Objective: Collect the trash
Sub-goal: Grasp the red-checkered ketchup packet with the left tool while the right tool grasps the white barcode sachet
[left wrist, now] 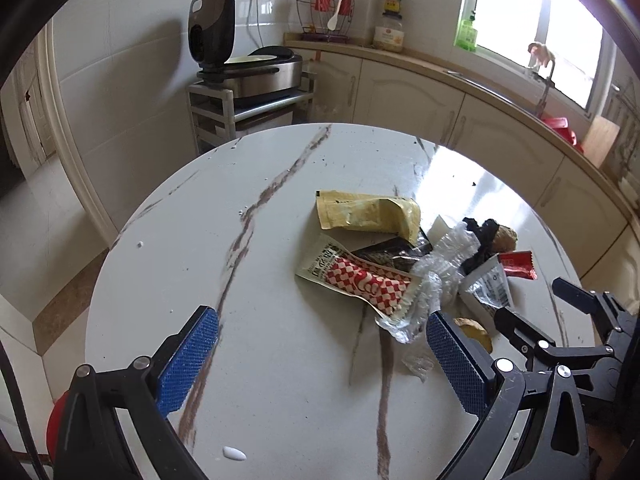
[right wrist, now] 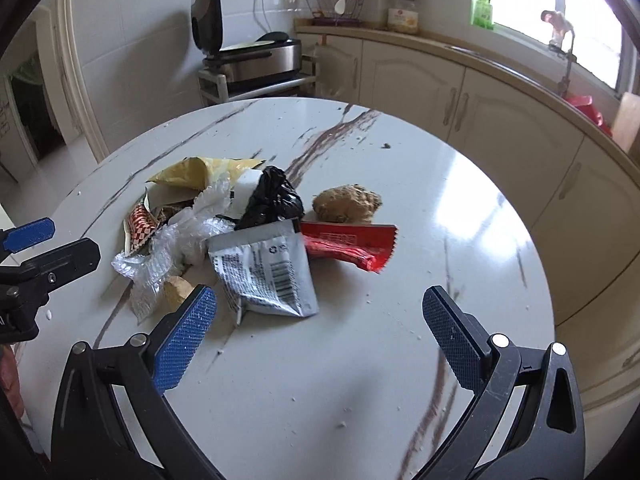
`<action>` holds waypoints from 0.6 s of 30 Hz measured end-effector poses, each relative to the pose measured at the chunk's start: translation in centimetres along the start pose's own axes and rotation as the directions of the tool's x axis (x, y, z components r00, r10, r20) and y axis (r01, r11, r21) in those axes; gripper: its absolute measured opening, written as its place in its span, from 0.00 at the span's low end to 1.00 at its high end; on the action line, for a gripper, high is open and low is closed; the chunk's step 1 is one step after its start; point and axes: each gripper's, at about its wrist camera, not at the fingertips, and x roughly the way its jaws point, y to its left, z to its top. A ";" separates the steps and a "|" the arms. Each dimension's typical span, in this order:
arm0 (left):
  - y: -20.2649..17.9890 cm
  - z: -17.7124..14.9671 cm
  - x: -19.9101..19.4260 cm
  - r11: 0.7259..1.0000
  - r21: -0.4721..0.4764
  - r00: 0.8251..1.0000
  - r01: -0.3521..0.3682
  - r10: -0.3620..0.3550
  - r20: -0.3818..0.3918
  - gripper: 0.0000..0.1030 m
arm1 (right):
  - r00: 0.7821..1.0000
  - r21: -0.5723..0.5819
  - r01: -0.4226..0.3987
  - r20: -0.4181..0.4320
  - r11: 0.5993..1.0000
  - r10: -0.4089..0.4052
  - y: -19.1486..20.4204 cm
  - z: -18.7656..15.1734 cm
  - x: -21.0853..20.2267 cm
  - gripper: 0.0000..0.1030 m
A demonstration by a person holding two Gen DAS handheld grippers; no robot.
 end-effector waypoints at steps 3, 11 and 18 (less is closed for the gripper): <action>1.1 1.5 1.0 1.000 -0.004 1.000 -0.009 0.009 -0.007 0.99 | 0.999 -0.027 -0.009 -0.037 1.000 0.008 0.6 0.6 1.3 0.97; 1.2 4.9 5.5 0.997 -0.069 0.992 0.024 -0.032 -0.121 0.99 | 0.997 -0.011 -0.049 -0.067 0.999 0.048 -0.5 0.7 1.5 0.24; -0.3 7.8 9.9 0.997 -0.080 0.985 -0.012 -0.002 -0.175 0.97 | 0.992 0.024 -0.113 -0.058 0.993 0.114 -1.7 0.4 0.9 0.08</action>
